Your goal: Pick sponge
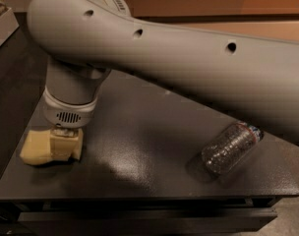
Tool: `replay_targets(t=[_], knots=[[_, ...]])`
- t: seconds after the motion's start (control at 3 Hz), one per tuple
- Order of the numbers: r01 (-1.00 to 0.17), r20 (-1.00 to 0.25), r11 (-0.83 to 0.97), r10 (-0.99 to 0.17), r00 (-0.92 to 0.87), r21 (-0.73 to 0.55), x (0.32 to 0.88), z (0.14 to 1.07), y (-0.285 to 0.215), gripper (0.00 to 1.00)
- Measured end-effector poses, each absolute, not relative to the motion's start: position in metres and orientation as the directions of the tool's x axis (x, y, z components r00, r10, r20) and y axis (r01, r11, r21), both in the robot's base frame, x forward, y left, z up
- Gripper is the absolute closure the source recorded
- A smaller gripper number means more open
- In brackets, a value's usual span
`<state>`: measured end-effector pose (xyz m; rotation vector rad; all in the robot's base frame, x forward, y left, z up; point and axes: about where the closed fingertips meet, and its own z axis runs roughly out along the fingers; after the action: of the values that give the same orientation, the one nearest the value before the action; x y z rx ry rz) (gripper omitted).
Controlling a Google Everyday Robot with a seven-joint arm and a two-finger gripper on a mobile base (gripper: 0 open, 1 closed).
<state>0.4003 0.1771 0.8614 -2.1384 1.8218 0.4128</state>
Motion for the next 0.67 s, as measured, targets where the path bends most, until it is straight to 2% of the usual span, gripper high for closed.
replay_targets(t=[0.33,0.67], knots=[[-0.99,-0.425,-0.125,-0.894,0.14,-0.063,0.416,0.901,0.161,1.0],[-0.987,-0.445,-0.114,-0.882,0.154,-0.116,0.433,0.947,0.144,1.0]])
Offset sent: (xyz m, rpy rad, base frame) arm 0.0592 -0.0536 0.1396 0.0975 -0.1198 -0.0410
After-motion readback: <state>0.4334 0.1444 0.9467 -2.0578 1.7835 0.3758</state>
